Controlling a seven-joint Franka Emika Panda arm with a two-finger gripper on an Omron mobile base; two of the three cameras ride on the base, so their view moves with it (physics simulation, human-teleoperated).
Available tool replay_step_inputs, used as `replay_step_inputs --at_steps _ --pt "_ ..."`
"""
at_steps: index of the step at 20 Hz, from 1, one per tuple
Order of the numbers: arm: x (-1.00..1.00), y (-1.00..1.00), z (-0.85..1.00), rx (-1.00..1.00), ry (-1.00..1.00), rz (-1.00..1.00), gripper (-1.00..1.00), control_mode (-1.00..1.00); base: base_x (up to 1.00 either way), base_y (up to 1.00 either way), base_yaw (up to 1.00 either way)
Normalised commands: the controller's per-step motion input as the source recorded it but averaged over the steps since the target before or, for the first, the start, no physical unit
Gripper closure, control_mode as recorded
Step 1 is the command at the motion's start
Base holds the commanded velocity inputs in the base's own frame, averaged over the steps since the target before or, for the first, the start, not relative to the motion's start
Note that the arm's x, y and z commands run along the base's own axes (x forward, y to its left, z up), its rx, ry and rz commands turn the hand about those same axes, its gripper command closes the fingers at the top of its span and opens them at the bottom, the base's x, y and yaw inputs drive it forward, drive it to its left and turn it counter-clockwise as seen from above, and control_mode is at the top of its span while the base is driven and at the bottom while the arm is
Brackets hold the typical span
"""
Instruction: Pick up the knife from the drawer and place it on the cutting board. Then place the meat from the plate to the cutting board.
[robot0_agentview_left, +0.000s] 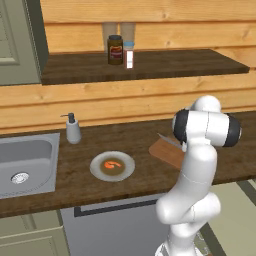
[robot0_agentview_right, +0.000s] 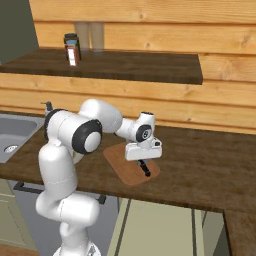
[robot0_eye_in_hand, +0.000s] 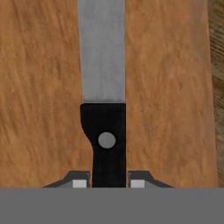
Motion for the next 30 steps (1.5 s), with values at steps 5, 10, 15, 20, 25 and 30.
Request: replay_step_inputs --at_steps 5,10,15,20,25,30 --pt "0.01 0.0 0.02 -0.01 0.0 0.0 -1.0 -1.0 0.0 0.0 0.0" --pt "0.0 0.0 0.03 -0.02 0.0 0.0 -1.0 -1.0 0.0 0.0 0.0" --pt "0.0 0.0 0.1 0.0 0.0 0.0 -1.0 -1.0 0.0 0.0 0.0" --pt "-0.3 0.0 0.31 0.04 -0.08 0.0 -1.0 -1.0 0.0 0.0 0.0" --pt "-0.42 0.0 0.46 0.08 -0.17 0.0 -1.0 -1.0 0.0 0.0 0.0" --pt "-0.32 0.02 0.42 0.08 -0.16 0.0 -1.0 -1.0 0.0 0.0 0.0"
